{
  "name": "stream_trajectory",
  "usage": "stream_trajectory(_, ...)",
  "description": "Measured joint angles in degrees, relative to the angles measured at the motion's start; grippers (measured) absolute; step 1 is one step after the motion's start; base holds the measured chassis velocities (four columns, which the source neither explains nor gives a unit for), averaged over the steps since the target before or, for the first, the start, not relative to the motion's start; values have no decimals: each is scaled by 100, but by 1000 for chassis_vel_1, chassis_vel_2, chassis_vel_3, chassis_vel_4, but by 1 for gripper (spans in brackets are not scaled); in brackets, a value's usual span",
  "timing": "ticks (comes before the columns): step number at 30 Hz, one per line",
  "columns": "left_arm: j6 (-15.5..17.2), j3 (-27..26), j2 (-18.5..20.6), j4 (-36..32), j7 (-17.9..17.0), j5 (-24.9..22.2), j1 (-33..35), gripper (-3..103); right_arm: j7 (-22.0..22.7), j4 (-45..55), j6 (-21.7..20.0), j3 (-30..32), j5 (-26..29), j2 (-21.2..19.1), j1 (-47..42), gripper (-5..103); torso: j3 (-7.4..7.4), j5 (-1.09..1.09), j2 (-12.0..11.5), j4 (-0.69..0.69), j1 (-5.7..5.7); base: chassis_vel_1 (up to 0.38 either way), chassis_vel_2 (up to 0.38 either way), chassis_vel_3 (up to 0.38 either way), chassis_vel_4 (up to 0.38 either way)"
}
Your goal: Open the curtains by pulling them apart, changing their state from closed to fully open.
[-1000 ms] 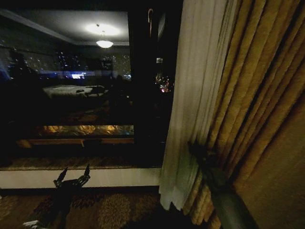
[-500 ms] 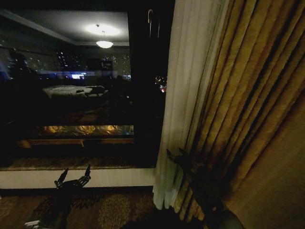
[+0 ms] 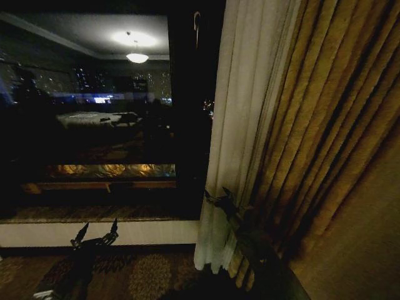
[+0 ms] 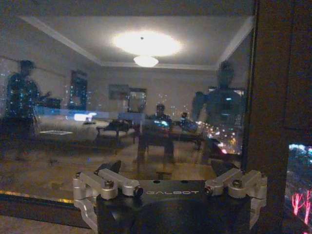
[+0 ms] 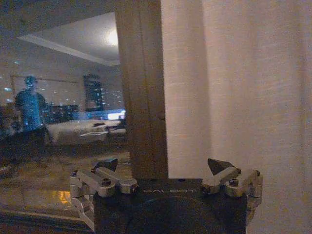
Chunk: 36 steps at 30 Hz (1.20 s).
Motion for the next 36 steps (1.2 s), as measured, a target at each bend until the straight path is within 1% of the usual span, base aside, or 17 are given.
stream_trajectory(5, -2, 9, -28, 12, -1, 48, 25, 100, -3, -347, 18, -66, -1, 34, 367, 100, 0, 0, 0, 0, 0, 0, 0, 0, 0)
stream_trajectory(8, -29, -7, -56, 18, -1, 66, 69, 100, 3, -633, 23, -143, -2, 142, 714, 100, 0, 1, 0, 1, 1, 0, 0, 0, 0)
stream_trajectory(15, -69, -31, -103, 18, -1, 77, 114, 100, 9, -1011, 29, -302, -25, 284, 1055, 100, 0, 0, 0, 1, 1, 0, 0, 0, 0)
stream_trajectory(16, -72, -34, -109, 18, -1, 81, 117, 100, 9, -1100, 31, -315, -26, 317, 1112, 100, 0, 0, 0, 1, 0, 0, 0, 0, 0)
stream_trajectory(17, -78, -44, -127, 18, -1, 89, 122, 100, 12, -1304, 36, -342, -28, 439, 1253, 100, 0, 0, 0, 1, 1, 0, 0, 0, 0)
stream_trajectory(21, -79, -45, -134, 25, -1, 106, 121, 100, 13, -1463, 43, -402, -51, 535, 1358, 100, 0, 0, 0, 1, 1, 0, 0, 0, 0)
stream_trajectory(26, -79, -38, -155, 32, -1, 127, 119, 100, 13, -1971, 208, -370, -373, 725, 1599, 100, 0, 0, 0, 1, 0, 0, 0, 0, 0)
stream_trajectory(27, -79, -37, -158, 32, -1, 129, 119, 100, 14, -2198, 270, -335, -503, 802, 1709, 100, 1, 0, 0, 1, 1, 0, 0, 0, 0)
stream_trajectory(29, -79, -37, -158, 33, -1, 130, 118, 100, 14, -2269, 293, -329, -561, 826, 1741, 100, 1, 0, 0, 1, 1, 0, 0, 0, 0)
stream_trajectory(31, -82, -32, -167, 41, -1, 131, 116, 100, 14, -2570, 409, -321, -856, 925, 1891, 100, 1, 0, 0, 1, 1, 0, 0, 0, 0)
stream_trajectory(32, -82, -32, -167, 41, -1, 131, 116, 100, 14, -2570, 409, -321, -856, 925, 1891, 100, 1, 0, 0, 1, 1, 0, 0, 0, 0)
stream_trajectory(35, -101, -32, -174, 48, -1, 133, 119, 100, 53, -2920, 559, -288, -1130, 1090, 2094, 100, 0, 0, 0, 2, 0, 0, 0, 0, 0)
stream_trajectory(36, -105, -35, -174, 49, -1, 133, 119, 100, 71, -2995, 592, -271, -1197, 1127, 2139, 103, 0, 0, 0, 2, 0, 0, 0, 0, 0)
